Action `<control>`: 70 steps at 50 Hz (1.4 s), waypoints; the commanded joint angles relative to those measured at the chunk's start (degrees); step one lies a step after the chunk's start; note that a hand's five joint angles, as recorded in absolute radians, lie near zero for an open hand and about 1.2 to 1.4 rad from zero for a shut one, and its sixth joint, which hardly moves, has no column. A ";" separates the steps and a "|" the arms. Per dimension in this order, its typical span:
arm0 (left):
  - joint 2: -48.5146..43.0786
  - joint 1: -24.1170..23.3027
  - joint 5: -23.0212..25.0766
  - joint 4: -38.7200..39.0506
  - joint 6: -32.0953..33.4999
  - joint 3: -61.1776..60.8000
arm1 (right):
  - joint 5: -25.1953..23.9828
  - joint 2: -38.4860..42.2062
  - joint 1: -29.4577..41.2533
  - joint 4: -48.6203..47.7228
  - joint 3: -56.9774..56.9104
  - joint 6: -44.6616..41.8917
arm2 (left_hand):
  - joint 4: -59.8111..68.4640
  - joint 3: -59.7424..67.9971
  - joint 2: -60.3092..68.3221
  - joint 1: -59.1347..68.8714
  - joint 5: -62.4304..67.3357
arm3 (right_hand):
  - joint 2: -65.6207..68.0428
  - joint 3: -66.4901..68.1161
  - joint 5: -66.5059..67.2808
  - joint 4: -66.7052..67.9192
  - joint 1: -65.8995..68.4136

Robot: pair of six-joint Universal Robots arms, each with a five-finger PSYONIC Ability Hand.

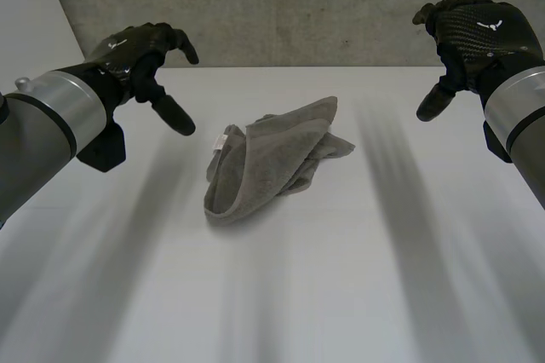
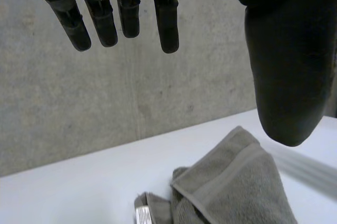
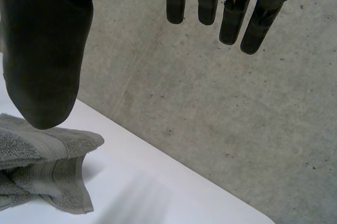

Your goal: Fold the towel.

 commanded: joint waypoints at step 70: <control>-20.74 9.64 11.23 16.01 20.03 -3.78 | -2.95 28.56 15.67 -3.92 -7.22 -23.74 | -4.04 -4.40 -4.51 -4.52 -3.74 | 65.31 66.53 66.09 64.88 66.96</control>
